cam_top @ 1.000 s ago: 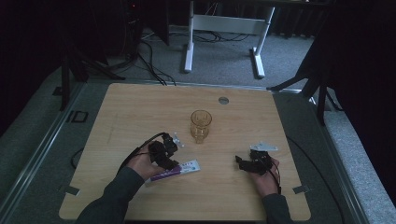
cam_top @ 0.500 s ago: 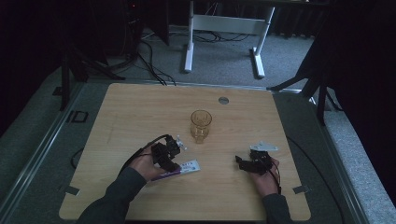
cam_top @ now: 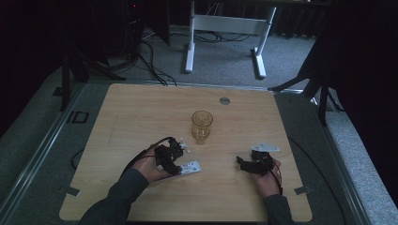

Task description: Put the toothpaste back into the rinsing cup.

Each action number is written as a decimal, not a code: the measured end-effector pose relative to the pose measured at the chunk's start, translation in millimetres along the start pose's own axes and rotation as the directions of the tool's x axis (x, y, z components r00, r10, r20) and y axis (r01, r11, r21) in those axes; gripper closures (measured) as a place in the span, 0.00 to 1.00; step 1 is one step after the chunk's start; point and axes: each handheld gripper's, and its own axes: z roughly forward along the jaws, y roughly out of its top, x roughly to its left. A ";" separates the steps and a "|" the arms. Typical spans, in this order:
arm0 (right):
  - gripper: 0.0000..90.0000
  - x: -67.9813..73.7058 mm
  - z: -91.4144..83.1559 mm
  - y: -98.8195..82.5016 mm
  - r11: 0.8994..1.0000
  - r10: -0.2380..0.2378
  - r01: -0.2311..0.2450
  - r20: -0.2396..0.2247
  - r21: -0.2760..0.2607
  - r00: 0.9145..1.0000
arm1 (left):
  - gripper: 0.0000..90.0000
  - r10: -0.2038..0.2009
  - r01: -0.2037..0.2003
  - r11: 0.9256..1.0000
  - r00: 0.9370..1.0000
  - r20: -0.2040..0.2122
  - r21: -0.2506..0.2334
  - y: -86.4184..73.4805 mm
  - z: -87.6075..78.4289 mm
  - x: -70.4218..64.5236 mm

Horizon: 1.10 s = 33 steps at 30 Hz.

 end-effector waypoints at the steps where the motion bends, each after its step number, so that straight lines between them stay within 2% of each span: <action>1: 0.27 0.0 0.1 0.0 1.000 0.000 0.000 0.000 -0.001 1.000 | 0.60 0.000 0.000 1.000 1.000 0.000 0.000 0.0 0.0 0.0; 15: 0.27 0.0 0.0 0.0 1.000 0.000 0.000 0.000 0.000 1.000 | 0.57 0.024 -0.024 0.998 1.000 -0.001 0.053 2.8 9.2 -3.5; 33: 0.27 0.0 0.0 0.0 1.000 0.000 0.000 0.000 0.000 1.000 | 0.59 0.049 -0.049 0.993 0.999 0.006 0.112 4.3 17.7 -5.1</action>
